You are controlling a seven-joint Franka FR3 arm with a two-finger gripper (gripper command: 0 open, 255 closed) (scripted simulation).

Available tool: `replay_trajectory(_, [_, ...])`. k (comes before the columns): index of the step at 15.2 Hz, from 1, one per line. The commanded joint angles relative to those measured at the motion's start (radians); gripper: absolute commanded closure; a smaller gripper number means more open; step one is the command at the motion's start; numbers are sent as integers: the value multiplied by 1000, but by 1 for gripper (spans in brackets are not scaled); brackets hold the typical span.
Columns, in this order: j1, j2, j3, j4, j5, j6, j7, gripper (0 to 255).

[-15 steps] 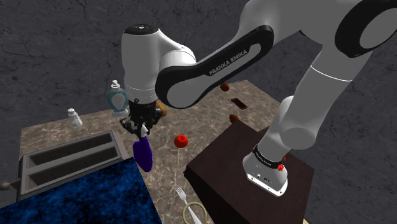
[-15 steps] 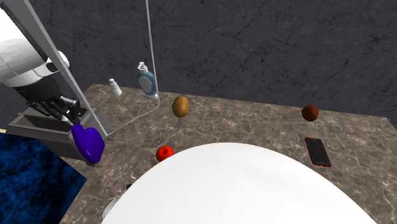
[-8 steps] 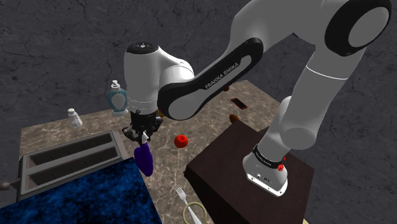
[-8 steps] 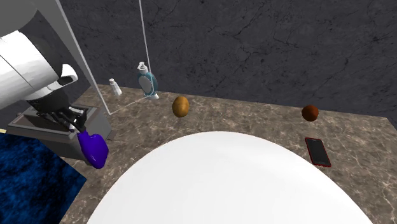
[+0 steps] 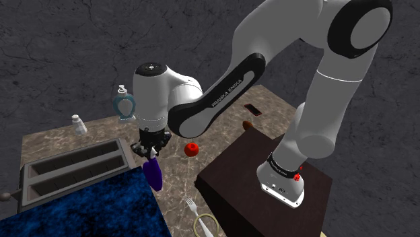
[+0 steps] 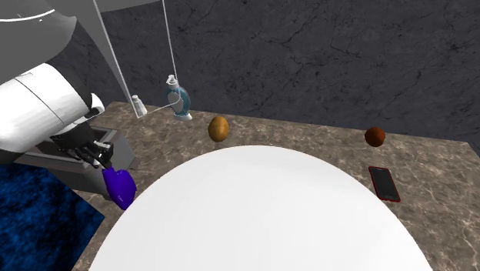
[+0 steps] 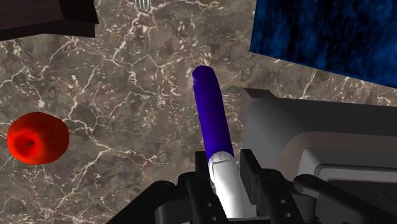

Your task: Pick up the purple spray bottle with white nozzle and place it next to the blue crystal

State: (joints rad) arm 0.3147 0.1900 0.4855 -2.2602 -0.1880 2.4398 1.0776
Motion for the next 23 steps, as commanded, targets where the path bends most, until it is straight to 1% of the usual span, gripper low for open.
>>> replay_trajectory(1, [4,13,-3,-1,-12,13,10,255])
replay_trajectory(8, [4,13,-3,-1,-12,13,10,255])
replay_trajectory(9, [4,13,-3,-1,-12,13,10,0])
replay_trajectory(14, [4,13,-3,-1,-12,13,10,0])
replay_trajectory(18, [-13,-89,23,24,74,-99,-49,0])
replay_trajectory(23, [-12,-89,22,24,74,-99,-49,0])
